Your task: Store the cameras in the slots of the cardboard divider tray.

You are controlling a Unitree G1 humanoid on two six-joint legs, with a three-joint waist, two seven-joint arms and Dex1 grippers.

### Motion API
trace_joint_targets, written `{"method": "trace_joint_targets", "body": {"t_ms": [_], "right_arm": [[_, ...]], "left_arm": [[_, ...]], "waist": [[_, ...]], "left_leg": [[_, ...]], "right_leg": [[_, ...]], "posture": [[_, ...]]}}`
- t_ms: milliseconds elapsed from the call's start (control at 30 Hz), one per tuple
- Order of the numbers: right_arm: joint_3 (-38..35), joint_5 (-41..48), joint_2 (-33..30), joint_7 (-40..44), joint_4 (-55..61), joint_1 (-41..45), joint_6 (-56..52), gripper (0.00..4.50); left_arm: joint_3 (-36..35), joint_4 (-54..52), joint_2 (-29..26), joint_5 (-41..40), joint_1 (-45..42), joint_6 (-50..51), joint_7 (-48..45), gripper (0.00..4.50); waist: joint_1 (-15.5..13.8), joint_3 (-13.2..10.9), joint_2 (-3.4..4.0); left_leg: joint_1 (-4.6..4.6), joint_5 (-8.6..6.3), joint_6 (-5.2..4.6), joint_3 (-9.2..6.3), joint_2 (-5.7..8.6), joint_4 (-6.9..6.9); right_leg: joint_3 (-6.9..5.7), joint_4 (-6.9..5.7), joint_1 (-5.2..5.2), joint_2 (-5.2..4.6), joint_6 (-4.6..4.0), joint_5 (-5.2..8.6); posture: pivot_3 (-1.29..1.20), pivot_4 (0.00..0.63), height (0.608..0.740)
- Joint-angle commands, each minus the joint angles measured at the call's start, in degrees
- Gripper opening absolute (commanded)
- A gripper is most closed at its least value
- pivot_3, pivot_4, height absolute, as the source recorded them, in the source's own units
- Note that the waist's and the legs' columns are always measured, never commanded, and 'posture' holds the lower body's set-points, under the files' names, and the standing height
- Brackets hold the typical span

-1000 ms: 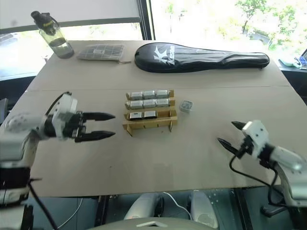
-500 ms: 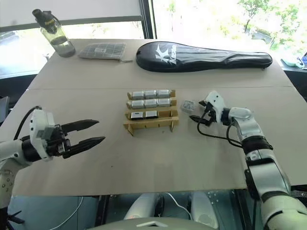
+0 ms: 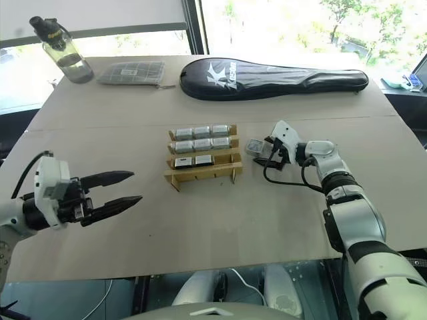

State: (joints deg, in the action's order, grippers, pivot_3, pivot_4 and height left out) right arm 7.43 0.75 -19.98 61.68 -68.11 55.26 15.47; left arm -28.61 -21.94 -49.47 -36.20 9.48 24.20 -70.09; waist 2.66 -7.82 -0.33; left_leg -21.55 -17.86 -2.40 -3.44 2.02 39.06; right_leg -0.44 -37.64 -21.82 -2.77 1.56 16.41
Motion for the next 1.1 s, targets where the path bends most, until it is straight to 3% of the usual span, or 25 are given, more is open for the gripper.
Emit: {"method": "trace_joint_targets", "body": {"t_ms": [33,133,167,400,500,600,800,900,1100], "right_arm": [[-1.2,-0.3,0.5,0.0,0.3,1.2,2.5,3.22],[-1.8,-0.1,0.1,0.2,0.4,1.0,2.9,1.92],[-2.2,0.1,-0.2,0.2,0.6,0.7,3.2,1.77],[-6.1,2.5,-2.4,-1.3,6.7,-2.6,5.3,1.77],[-5.8,0.6,-4.8,-4.8,14.4,-6.8,10.8,1.77],[-5.2,-2.5,-6.9,-9.9,23.9,-12.2,19.8,1.77],[-2.6,-12.2,-8.0,-20.2,40.6,-16.2,27.6,1.77],[0.1,-19.0,-7.8,-25.1,44.9,-15.1,31.6,1.77],[5.3,-29.2,-6.2,-33.1,48.6,-13.8,34.9,1.77]], "left_arm": [[0.5,2.3,-2.0,0.0,-2.0,-2.1,-2.1,3.27],[1.6,3.7,-2.5,0.4,-3.0,-3.0,-2.8,3.27],[2.2,4.1,-2.5,0.3,-3.5,-3.2,-3.0,3.27],[7.6,6.6,-0.1,-1.7,-11.2,-0.4,0.3,3.27],[10.8,9.8,1.1,-3.8,-19.8,10.9,8.8,3.27],[16.6,11.2,0.7,3.0,-26.3,9.9,12.4,3.27],[23.1,24.5,8.3,-0.6,-42.9,15.1,7.5,3.27],[24.6,30.8,13.0,-3.1,-50.4,22.8,8.0,3.27],[29.5,36.3,14.5,-0.2,-56.8,20.5,0.6,3.27]], "waist": [[0.1,0.0,0.01],[0.0,0.0,0.04],[0.0,0.0,0.06],[-0.6,-0.1,0.12],[-0.9,-0.1,0.14],[-0.7,-0.1,0.13],[-0.1,-0.1,0.13],[0.1,-0.1,0.1],[0.3,-0.1,0.06]], "left_leg": [[0.0,0.01,0.01,0.0,0.0,0.0],[0.02,0.02,0.03,-0.01,0.0,-0.02],[0.01,0.02,0.03,-0.01,0.0,-0.02],[-0.02,0.02,0.03,-0.09,0.02,-0.01],[-0.05,0.02,0.03,-0.17,0.06,0.05],[-0.12,0.02,0.02,-0.24,0.12,0.07],[-0.15,0.04,0.05,-0.28,0.2,0.12],[-0.06,0.05,0.08,-0.34,0.23,0.14],[-0.14,0.07,0.1,-0.42,0.29,0.17]], "right_leg": [[0.0,-0.01,-0.01,0.01,0.0,0.0],[0.01,-0.01,-0.01,0.02,0.0,0.0],[0.01,-0.01,-0.01,0.01,0.0,0.0],[-0.02,-0.01,-0.01,-0.01,0.0,0.0],[-0.05,-0.08,-0.02,-0.03,0.0,0.0],[-0.06,-0.26,-0.05,-0.03,0.02,-0.01],[-0.08,-0.27,-0.14,0.04,0.03,-0.01],[-0.05,-0.29,-0.12,0.14,0.04,-0.01],[-0.06,-0.29,-0.3,0.14,0.05,-0.02]], "posture": [[0.0,0.15,0.74],[0.0,0.15,0.74],[0.0,0.15,0.74],[0.0,0.15,0.74],[0.0,0.15,0.74],[0.0,0.15,0.74],[0.0,0.15,0.74],[0.0,0.15,0.74],[0.0,0.15,0.74]]}}
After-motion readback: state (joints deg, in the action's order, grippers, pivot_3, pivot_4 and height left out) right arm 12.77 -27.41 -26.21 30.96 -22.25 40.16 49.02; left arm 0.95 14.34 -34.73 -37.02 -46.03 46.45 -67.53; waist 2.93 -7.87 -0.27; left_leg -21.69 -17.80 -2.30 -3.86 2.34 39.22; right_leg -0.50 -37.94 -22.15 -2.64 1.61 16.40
